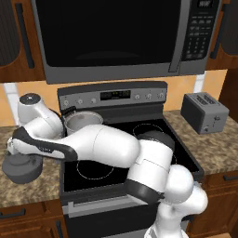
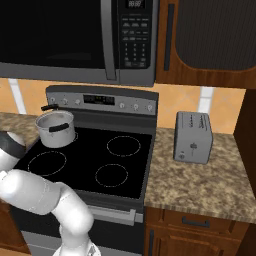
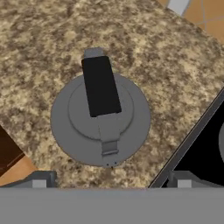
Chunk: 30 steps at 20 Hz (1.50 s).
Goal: Pick the kettle from the counter and place it on a stove burner. Then turn the burner on.
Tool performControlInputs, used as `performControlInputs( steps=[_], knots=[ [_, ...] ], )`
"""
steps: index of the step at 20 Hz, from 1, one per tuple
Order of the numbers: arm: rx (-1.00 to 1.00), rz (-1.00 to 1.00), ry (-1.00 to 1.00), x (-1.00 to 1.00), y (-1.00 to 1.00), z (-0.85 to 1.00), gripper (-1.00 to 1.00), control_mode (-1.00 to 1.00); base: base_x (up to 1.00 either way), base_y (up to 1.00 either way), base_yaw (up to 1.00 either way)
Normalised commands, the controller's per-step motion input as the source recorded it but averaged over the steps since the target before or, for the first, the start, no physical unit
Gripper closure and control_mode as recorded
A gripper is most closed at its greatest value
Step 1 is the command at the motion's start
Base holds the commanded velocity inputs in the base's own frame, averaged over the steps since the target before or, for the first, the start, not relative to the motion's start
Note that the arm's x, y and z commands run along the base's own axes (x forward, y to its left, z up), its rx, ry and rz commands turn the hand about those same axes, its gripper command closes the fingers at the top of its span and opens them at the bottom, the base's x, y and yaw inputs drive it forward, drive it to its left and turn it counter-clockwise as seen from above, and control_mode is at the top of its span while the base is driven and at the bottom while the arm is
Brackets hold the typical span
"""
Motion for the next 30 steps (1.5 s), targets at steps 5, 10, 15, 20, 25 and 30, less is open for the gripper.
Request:
performControlInputs(
  steps=[5,10,15,20,25,30],
  knots=[
    [-0.08,0.00,0.03,0.19,0.26,-0.19,-1.00,-1.00,0.00,0.00,0.00],
    [-0.08,0.00,0.02,0.19,0.34,-0.03,-1.00,-1.00,0.00,0.00,0.00],
    [-0.03,0.00,0.07,0.32,0.21,-0.25,-1.00,-1.00,0.00,0.00,0.00],
    [-0.02,0.00,0.06,0.28,0.00,-0.42,-1.00,-1.00,0.00,0.00,0.00],
    [-0.01,0.00,0.03,0.20,0.00,-0.17,1.00,-1.00,0.00,0.00,0.00],
    [0.00,0.00,-0.06,-0.03,-0.02,0.00,1.00,-1.00,0.00,0.00,0.00]
  ],
)
